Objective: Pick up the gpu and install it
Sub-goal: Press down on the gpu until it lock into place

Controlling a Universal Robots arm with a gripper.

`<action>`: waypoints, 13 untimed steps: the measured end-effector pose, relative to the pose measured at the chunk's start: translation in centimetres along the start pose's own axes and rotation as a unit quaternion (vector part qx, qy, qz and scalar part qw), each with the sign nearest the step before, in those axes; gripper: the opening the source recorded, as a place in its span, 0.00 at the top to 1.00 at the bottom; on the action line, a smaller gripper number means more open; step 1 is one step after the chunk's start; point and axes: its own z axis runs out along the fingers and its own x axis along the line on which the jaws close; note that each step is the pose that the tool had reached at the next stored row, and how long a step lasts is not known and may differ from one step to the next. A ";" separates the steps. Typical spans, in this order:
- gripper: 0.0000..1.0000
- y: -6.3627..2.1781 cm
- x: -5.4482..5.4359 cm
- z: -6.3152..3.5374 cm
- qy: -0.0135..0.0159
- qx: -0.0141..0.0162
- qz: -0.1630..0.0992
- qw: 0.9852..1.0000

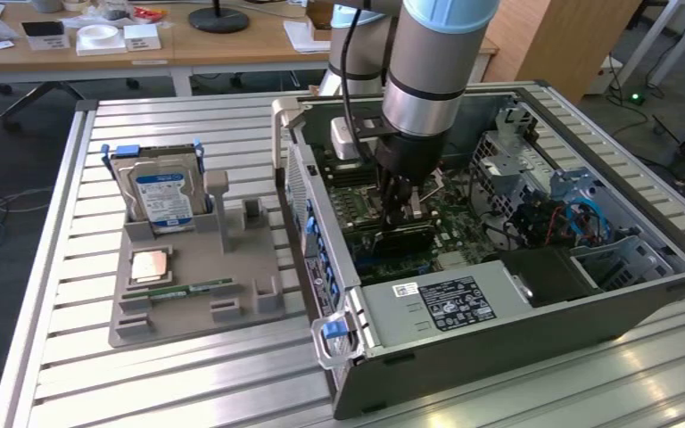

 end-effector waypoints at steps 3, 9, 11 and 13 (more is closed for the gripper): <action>0.89 0.00 0.0 0.00 0.000 0.000 0.000 1.000; 0.89 0.00 0.0 0.02 0.000 0.000 0.000 1.000; 0.89 0.00 0.0 0.02 0.000 0.000 0.000 1.000; 0.89 0.00 0.0 0.03 0.000 0.000 0.000 1.000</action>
